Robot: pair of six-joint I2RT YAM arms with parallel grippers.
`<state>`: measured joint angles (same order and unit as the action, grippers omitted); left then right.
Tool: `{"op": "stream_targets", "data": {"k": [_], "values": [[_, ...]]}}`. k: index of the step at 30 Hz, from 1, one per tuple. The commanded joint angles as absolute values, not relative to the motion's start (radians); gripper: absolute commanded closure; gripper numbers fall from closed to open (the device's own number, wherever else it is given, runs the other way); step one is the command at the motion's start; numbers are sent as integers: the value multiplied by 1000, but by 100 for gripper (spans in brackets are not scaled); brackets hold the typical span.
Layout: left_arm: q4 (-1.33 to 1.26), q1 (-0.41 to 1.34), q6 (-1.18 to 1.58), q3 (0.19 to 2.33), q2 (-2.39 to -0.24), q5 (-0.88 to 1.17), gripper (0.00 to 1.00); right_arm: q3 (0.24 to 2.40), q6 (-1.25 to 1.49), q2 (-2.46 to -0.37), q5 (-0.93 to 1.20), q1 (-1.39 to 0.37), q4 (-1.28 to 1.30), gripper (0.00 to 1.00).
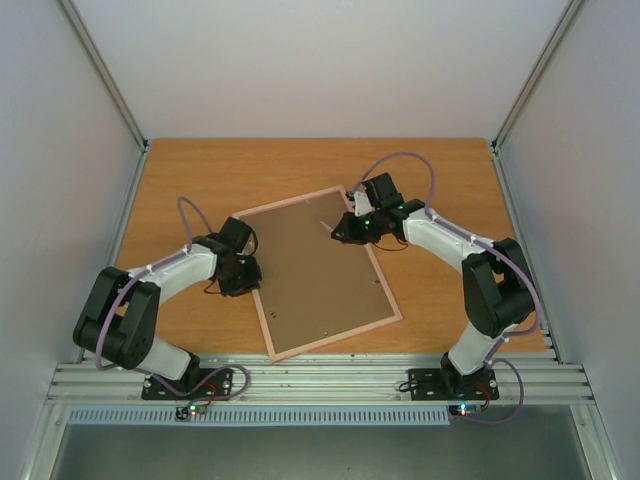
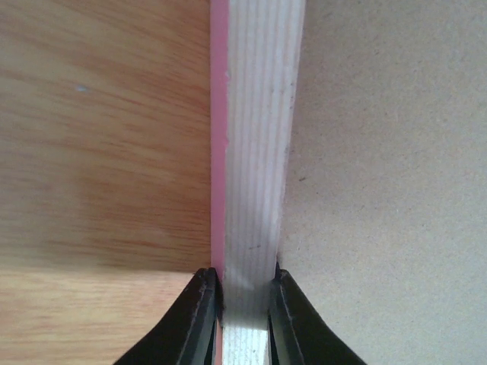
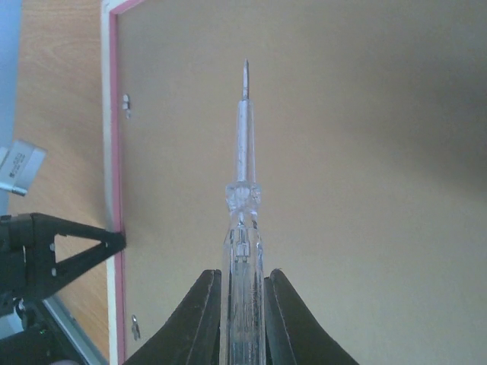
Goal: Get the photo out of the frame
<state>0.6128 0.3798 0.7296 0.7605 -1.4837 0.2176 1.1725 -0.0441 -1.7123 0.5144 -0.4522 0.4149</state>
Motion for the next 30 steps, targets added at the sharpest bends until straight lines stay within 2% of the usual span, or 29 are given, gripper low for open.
{"op": "stream_targets", "data": {"k": [1, 11, 14, 20, 22, 30], "values": [[567, 361, 907, 768, -1419, 196, 100, 1136, -69, -1642, 488, -446, 423, 99], [431, 374, 1247, 634, -1309, 197, 100, 1051, -49, -1563, 530, -446, 377, 99], [374, 409, 1380, 567, -1291, 182, 99, 1027, -44, -1555, 542, -447, 356, 99], [360, 509, 1586, 563, -1290, 120, 100, 1000, -46, -1548, 573, -446, 336, 99], [369, 535, 1612, 564, -1285, 114, 96, 996, -48, -1548, 579, -446, 334, 99], [525, 529, 1548, 580, -1206, 79, 58, 996, -62, -1557, 591, -446, 339, 99]]}}
